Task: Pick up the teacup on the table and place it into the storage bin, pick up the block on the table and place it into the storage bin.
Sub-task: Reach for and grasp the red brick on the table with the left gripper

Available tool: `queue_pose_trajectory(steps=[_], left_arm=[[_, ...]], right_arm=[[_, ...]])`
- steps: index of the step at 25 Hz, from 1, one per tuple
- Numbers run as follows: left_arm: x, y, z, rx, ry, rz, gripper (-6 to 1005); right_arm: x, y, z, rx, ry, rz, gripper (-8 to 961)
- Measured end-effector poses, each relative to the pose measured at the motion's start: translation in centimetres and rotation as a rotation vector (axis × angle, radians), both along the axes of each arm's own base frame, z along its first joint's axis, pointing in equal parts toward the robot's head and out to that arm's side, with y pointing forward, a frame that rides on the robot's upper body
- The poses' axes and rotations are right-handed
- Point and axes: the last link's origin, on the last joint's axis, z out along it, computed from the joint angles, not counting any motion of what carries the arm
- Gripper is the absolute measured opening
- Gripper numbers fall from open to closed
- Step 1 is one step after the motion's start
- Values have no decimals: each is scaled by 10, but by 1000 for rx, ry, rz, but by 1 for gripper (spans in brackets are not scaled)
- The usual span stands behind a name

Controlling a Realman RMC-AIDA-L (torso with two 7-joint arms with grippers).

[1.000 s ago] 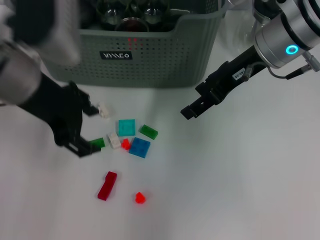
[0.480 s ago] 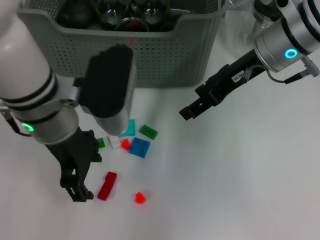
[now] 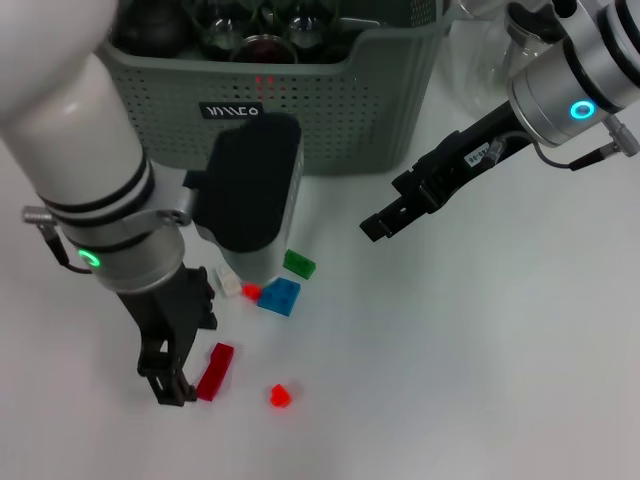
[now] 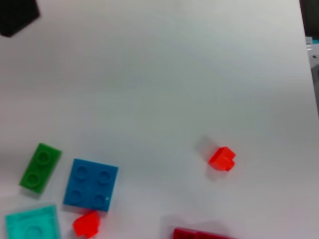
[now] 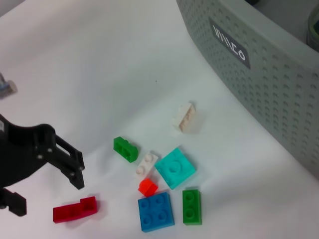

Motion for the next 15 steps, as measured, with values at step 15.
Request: queue_pose_trajectory(steps=[15], left_arm=[[-5,1,-20,-44,19,11,846]], right_arm=[[0,1,0,3,-3,6,948]])
